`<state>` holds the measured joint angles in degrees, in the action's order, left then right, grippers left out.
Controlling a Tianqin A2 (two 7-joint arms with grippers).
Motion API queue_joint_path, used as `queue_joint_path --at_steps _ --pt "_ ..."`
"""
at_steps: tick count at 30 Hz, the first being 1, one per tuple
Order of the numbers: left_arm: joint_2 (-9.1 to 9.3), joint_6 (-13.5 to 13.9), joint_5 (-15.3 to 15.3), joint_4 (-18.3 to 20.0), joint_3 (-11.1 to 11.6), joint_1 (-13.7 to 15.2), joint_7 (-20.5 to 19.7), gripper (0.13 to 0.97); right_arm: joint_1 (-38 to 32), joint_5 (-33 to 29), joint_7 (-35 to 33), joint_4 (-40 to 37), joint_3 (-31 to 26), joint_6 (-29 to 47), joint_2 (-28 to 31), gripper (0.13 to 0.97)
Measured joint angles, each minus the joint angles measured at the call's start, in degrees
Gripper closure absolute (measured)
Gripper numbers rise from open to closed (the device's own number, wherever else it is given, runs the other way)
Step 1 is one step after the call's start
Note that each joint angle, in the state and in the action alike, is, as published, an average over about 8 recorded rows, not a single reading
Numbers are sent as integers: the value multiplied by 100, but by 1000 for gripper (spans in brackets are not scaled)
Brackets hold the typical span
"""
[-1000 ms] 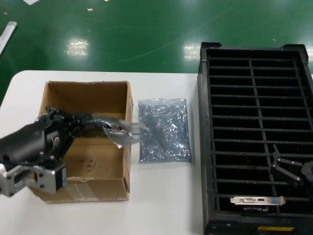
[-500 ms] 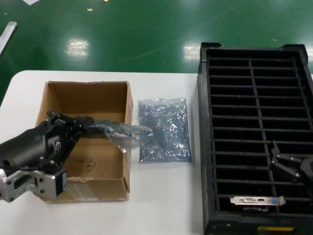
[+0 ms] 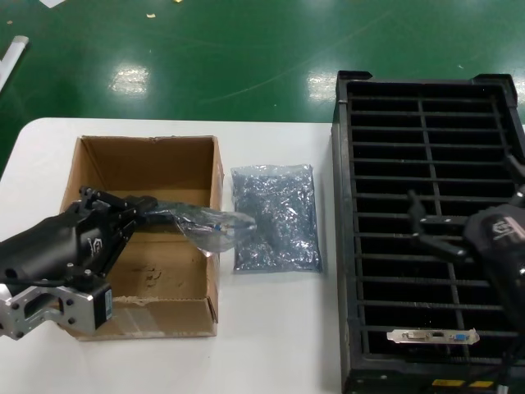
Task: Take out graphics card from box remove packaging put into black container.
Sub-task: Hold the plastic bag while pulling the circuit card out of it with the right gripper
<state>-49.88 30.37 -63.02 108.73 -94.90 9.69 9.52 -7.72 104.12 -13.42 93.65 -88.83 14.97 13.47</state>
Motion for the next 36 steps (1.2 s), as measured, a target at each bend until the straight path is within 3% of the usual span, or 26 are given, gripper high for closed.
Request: queue_joint_path --at_steps 13,19,27,31,36 --pt "0 0 0 0 0 0 0 959 -32 482 -1404 -56 94 1491 175 227" --pt "0 0 0 0 0 0 0 959 -35 472 -1622 -103 -157 1771 242 301" --pt "0 0 0 0 0 0 0 959 -110 288 -1792 -145 -589 1890 287 485" --pt "0 0 0 0 0 0 0 959 -164 219 -1824 -155 -783 1960 324 485" --pt "0 0 0 0 0 0 0 959 -256 120 -1824 -169 -1025 2044 397 619"
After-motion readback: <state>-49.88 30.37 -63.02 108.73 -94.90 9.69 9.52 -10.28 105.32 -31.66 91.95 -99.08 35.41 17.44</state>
